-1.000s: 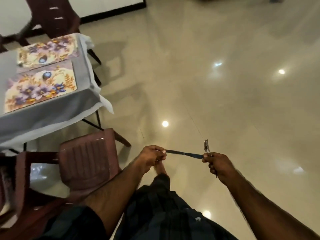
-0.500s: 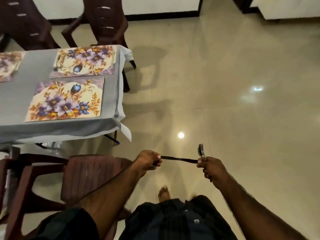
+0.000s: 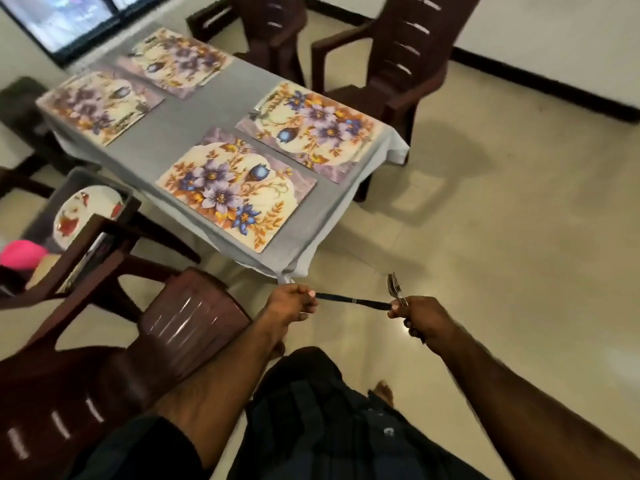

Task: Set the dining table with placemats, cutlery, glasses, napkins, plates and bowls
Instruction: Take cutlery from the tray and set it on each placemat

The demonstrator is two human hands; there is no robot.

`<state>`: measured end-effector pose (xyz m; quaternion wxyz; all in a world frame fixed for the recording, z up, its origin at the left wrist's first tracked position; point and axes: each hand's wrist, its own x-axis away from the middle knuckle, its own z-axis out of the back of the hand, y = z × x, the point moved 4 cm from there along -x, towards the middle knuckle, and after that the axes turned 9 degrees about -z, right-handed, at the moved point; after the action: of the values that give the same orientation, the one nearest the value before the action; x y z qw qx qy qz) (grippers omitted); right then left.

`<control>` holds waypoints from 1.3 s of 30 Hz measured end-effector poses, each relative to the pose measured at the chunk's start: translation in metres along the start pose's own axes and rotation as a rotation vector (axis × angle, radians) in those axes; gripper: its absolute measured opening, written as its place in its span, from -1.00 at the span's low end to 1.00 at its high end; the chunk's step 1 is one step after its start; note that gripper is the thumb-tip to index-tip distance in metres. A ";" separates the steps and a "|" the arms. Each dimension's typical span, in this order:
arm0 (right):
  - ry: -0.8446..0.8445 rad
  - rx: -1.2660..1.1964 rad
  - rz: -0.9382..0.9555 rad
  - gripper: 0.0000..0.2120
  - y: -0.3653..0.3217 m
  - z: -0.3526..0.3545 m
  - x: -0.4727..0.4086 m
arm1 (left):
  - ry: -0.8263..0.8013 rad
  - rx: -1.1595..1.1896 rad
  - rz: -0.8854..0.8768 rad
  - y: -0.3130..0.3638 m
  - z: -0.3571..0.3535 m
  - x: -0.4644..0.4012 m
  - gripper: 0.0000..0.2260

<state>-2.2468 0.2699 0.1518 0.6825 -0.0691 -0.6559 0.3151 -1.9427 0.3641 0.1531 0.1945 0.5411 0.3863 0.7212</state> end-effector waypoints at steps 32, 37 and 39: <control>-0.295 1.268 1.049 -0.83 -0.528 -0.498 -0.251 | 1.076 -0.197 -0.020 0.165 0.320 -0.286 -0.93; -0.300 1.260 1.079 -0.80 -0.535 -0.541 -0.264 | 1.137 -0.173 0.057 0.161 0.344 -0.309 -0.94; -0.295 1.256 1.048 -0.83 -0.537 -0.553 -0.273 | 1.153 -0.177 0.111 0.159 0.352 -0.319 -0.91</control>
<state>-1.5291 -0.1208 0.1203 0.2658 0.0702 -0.3233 0.9055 -1.4854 0.1632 0.1147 -0.0407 0.0624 0.3390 0.9378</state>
